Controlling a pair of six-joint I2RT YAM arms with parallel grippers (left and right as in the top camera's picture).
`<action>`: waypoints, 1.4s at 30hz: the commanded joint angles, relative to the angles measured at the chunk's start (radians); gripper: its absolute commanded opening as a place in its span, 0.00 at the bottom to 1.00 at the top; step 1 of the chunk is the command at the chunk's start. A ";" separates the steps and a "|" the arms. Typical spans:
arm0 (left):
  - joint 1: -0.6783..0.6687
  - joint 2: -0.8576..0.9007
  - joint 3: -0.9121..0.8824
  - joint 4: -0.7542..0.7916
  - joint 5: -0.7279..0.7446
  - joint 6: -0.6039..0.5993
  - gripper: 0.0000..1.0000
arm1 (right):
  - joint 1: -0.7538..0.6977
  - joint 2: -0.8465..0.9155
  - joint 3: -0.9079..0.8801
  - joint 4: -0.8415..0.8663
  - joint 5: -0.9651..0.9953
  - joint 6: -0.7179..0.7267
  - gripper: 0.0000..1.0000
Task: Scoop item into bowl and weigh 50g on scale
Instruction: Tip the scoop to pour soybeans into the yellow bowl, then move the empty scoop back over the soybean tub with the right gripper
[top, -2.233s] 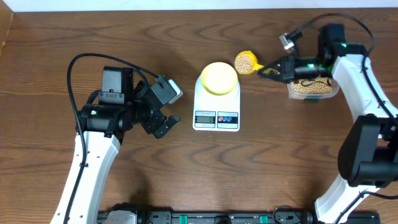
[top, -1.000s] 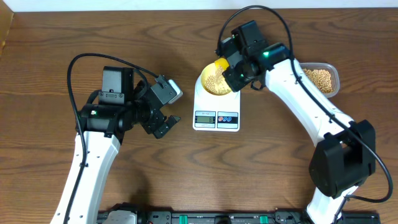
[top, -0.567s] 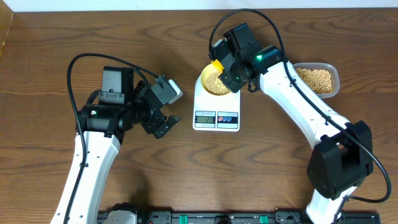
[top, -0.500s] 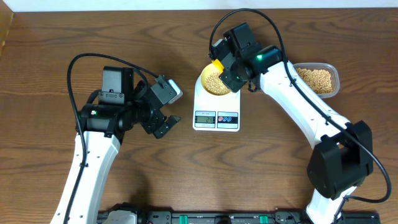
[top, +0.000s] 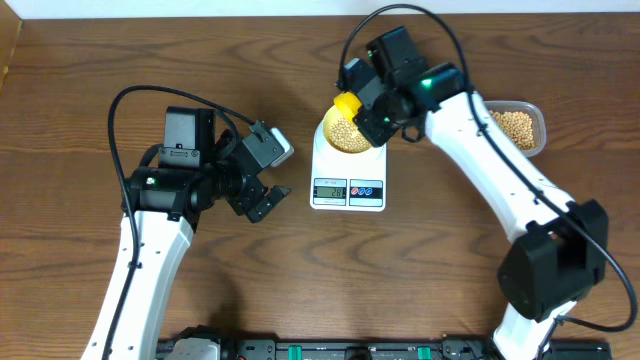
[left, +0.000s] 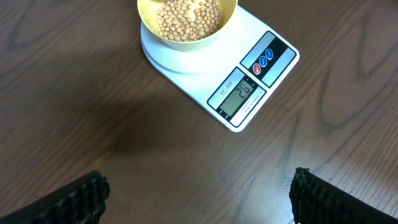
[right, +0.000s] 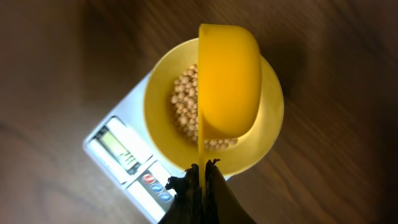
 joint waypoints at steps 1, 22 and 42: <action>0.003 -0.001 -0.002 -0.003 -0.002 0.013 0.95 | -0.077 -0.082 0.035 -0.021 -0.164 0.023 0.01; 0.003 -0.001 -0.002 -0.003 -0.002 0.013 0.95 | -0.446 -0.188 0.034 -0.286 -0.034 0.047 0.01; 0.003 -0.001 -0.002 -0.003 -0.002 0.013 0.95 | -0.544 -0.182 0.039 -0.431 0.077 0.196 0.01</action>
